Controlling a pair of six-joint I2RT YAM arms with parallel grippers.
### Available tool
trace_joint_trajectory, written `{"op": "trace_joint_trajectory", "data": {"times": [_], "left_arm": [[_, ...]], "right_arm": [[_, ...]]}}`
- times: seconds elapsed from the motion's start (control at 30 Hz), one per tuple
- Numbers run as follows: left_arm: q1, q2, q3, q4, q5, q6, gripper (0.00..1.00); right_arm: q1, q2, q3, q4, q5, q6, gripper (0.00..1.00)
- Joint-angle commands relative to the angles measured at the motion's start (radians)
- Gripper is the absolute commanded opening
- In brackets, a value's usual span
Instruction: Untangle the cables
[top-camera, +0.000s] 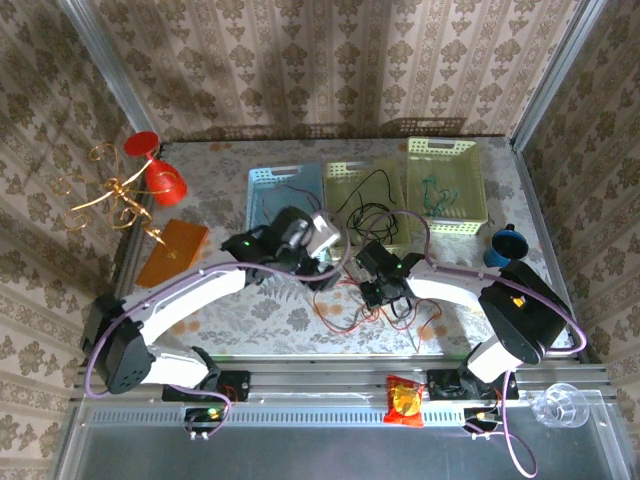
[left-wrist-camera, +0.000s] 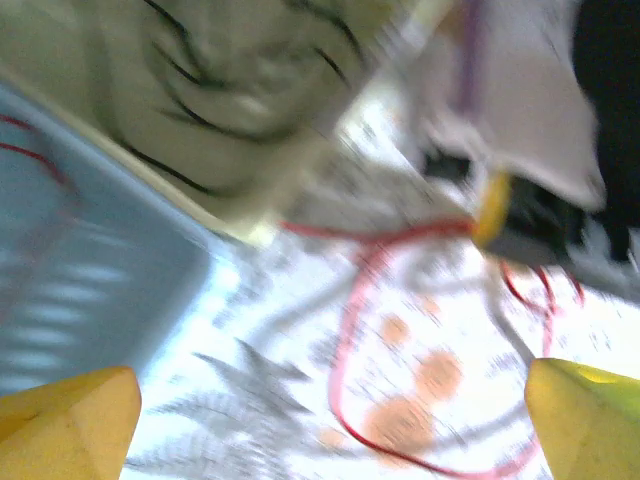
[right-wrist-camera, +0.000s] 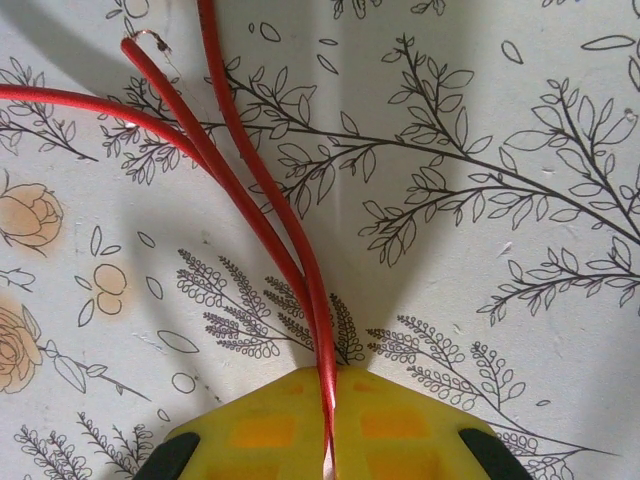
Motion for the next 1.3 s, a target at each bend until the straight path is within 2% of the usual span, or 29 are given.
{"op": "trace_joint_trajectory", "data": {"times": [0.0, 0.17, 0.27, 0.37, 0.43, 0.5, 0.57, 0.73, 0.8, 0.9, 1.0, 1.17, 1.27], "left_arm": [[-0.05, 0.06, -0.036, -0.038, -0.029, -0.077, 0.99], [-0.139, 0.246, -0.022, -0.074, -0.308, -0.16, 1.0], [-0.163, 0.354, 0.005, -0.089, -0.416, -0.189, 1.0], [-0.15, 0.403, 0.008, -0.07, -0.433, -0.21, 0.99], [-0.133, 0.41, -0.001, -0.054, -0.401, -0.225, 0.96], [-0.121, 0.407, -0.018, -0.037, -0.366, -0.23, 0.84], [-0.119, 0.412, -0.025, -0.041, -0.356, -0.223, 0.63], [-0.143, 0.447, -0.024, -0.071, -0.441, -0.214, 0.13], [-0.152, 0.451, -0.028, -0.064, -0.459, -0.221, 0.0], [-0.175, 0.413, -0.039, -0.03, -0.477, -0.205, 0.0], [-0.198, 0.31, -0.063, 0.038, -0.513, -0.152, 0.0], [-0.19, -0.031, -0.129, 0.233, -0.495, -0.003, 0.0], [-0.112, -0.202, -0.114, 0.277, -0.41, 0.035, 0.0]], "right_arm": [[-0.007, -0.009, -0.013, -0.007, 0.026, 0.007, 0.1], [-0.007, -0.014, -0.014, -0.01, 0.033, 0.011, 0.1], [-0.009, -0.014, -0.012, -0.012, 0.033, 0.012, 0.1], [-0.01, -0.017, -0.011, -0.014, 0.034, 0.012, 0.1], [-0.009, -0.02, -0.013, -0.016, 0.037, 0.011, 0.1], [-0.01, -0.023, -0.014, -0.017, 0.041, 0.01, 0.1], [-0.01, -0.026, -0.017, -0.015, 0.041, 0.012, 0.1], [-0.01, -0.031, -0.022, -0.01, 0.046, 0.012, 0.1], [-0.01, -0.038, -0.024, -0.007, 0.049, 0.014, 0.1], [-0.014, -0.053, -0.032, -0.005, 0.059, 0.019, 0.1], [-0.029, -0.074, -0.046, 0.003, 0.052, 0.024, 0.1], [-0.071, -0.098, -0.069, 0.005, 0.056, 0.054, 0.1], [-0.105, -0.107, -0.084, 0.006, 0.054, 0.074, 0.11]]}}
